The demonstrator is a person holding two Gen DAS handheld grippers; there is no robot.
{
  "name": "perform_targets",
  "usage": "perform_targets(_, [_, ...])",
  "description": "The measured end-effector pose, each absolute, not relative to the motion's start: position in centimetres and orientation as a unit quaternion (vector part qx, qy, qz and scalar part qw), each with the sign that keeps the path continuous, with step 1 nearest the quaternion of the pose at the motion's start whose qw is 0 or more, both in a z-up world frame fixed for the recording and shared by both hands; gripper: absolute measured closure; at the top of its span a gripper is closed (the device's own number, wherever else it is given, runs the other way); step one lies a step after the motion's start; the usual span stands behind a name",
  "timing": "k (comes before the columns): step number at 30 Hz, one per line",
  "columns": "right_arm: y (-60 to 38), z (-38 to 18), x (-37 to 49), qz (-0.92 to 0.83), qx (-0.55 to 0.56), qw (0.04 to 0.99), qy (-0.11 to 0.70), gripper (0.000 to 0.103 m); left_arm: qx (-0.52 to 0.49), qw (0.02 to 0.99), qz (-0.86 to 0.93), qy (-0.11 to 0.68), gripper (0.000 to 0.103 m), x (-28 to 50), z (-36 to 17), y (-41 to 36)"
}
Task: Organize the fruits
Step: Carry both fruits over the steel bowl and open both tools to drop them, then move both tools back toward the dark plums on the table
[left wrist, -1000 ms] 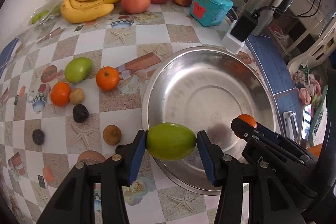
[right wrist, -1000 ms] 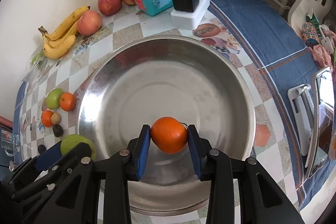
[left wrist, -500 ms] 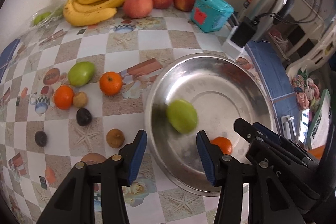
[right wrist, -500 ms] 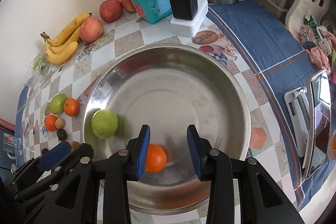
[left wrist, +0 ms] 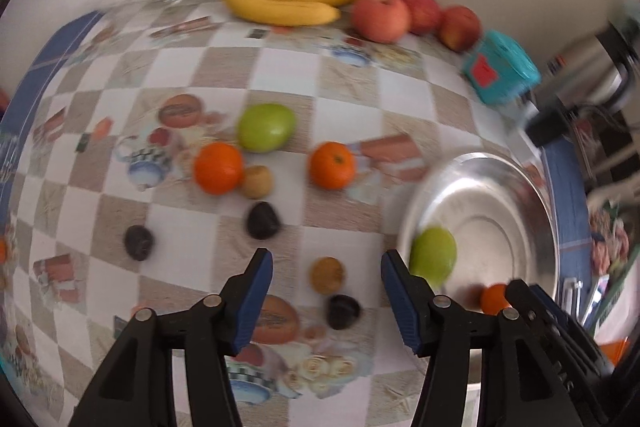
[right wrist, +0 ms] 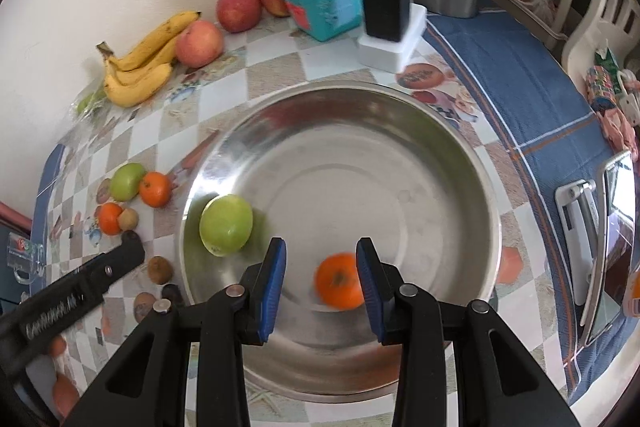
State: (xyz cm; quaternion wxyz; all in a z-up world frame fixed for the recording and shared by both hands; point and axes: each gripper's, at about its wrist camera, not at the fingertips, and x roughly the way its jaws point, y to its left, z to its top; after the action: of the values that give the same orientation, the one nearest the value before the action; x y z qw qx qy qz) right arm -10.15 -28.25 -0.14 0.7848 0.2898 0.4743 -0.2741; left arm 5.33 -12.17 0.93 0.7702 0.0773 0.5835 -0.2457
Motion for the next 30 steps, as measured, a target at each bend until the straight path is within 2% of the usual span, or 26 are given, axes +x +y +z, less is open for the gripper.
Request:
perform_targets(16, [-26.8, 0.7, -9.3, -0.26, 0.274, 0.793, 0.478, 0.066, 0.049, 0.777, -0.186, 0.6, 0.038, 8.2, 0.7, -8.2])
perform_targets(18, [-26.9, 0.6, -9.3, -0.261, 0.275, 0.792, 0.478, 0.058, 0.053, 0.777, -0.181, 0.601, 0.034, 8.3, 0.6, -8.1])
perform_targets(20, [-27.0, 0.5, -9.3, -0.265, 0.276, 0.79, 0.478, 0.037, 0.061, 0.778, -0.17, 0.601, 0.017, 8.4, 0.3, -8.0])
perform_targets(22, [-27.1, 0.2, -9.3, -0.269, 0.275, 0.787, 0.482, 0.035, 0.068, 0.781, -0.162, 0.6, 0.005, 8.5, 0.0, -7.9])
perform_targets(23, [-27.2, 0.1, -9.3, -0.27, 0.274, 0.785, 0.485, 0.035, 0.073, 0.781, -0.155, 0.6, 0.002, 8.5, -0.2, -7.8])
perform_targets(25, [-27.2, -0.2, -9.3, -0.274, 0.271, 0.783, 0.489, 0.027, 0.078, 0.78, -0.147, 0.603, 0.001, 8.6, -0.5, -7.7])
perform_targets(30, [-27.3, -0.3, -9.3, -0.279, 0.262, 0.781, 0.493, 0.022, 0.078, 0.786, -0.137, 0.598, 0.0, 8.7, -0.6, -7.3])
